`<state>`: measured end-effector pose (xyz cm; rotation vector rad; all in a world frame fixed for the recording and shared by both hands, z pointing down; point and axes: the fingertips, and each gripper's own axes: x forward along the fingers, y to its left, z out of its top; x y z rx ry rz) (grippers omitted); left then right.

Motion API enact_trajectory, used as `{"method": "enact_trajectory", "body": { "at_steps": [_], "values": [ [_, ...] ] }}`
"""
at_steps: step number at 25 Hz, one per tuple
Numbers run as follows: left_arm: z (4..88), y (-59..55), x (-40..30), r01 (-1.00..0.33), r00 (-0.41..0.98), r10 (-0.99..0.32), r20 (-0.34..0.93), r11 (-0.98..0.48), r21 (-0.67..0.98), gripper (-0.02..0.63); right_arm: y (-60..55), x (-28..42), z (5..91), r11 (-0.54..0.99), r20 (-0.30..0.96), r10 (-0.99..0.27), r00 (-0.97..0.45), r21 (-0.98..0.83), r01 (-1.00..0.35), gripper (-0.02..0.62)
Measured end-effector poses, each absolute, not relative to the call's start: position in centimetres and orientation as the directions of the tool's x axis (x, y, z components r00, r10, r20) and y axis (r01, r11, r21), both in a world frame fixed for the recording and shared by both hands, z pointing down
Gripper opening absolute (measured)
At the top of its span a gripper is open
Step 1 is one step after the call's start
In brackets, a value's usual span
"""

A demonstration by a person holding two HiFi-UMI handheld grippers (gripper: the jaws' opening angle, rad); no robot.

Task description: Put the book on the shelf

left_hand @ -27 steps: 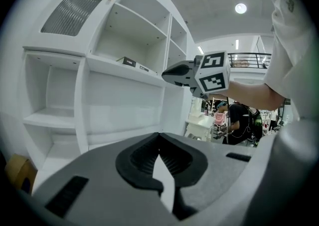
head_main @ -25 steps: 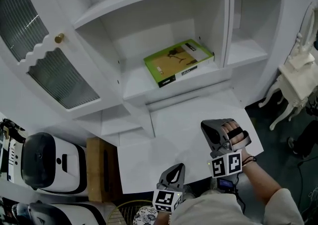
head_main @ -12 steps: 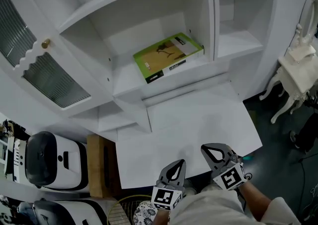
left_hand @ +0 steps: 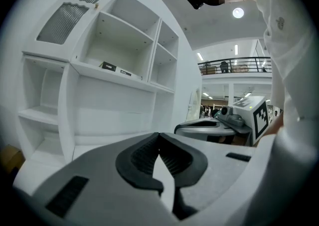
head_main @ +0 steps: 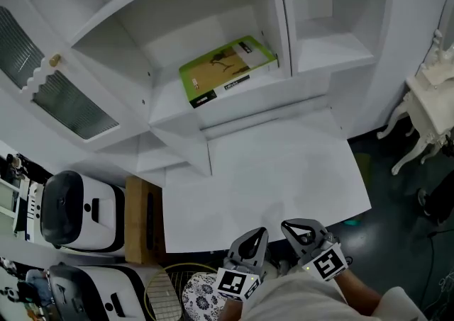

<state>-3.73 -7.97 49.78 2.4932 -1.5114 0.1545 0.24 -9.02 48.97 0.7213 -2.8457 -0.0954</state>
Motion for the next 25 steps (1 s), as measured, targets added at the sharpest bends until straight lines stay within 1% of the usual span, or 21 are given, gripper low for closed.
{"method": "enact_trajectory", "body": {
  "at_steps": [3, 8, 12, 16, 21, 25],
  "values": [
    [50.2, -7.2, -2.7, -0.886, 0.462, -0.863, 0.205, -0.441, 0.143, 0.003, -7.9, 0.8, 49.6, 0.888, 0.184, -0.459, -0.869, 0.092, -0.450, 0.017],
    [49.5, -5.6, -1.7, -0.877, 0.480, -0.856, 0.193, -0.463, 0.132, 0.003, -6.9, 2.3, 48.7, 0.871, 0.127, -0.490, -0.862, 0.056, -0.487, 0.017],
    [49.0, -3.4, -1.7, -0.868, 0.497, -0.846, 0.195, -0.487, 0.098, 0.003, -5.8, 2.5, 49.6, 0.862, 0.146, -0.506, -0.850, 0.034, -0.506, 0.017],
    [48.5, 0.4, -2.9, -0.869, 0.494, -0.848, 0.190, -0.488, 0.083, 0.003, -2.5, 1.2, 49.7, 0.877, 0.172, -0.477, -0.862, 0.031, -0.479, 0.017],
    [48.8, 5.0, -5.3, -0.877, 0.480, -0.861, 0.167, -0.466, 0.119, 0.003, 2.5, -1.6, 48.6, 0.886, 0.131, -0.460, -0.878, 0.008, -0.463, 0.017],
    [50.1, 8.2, -6.0, -0.864, 0.503, -0.843, 0.189, -0.485, 0.137, 0.003, 6.0, -2.3, 48.4, 0.882, 0.136, -0.469, -0.873, 0.016, -0.471, 0.017]
  ]
}}
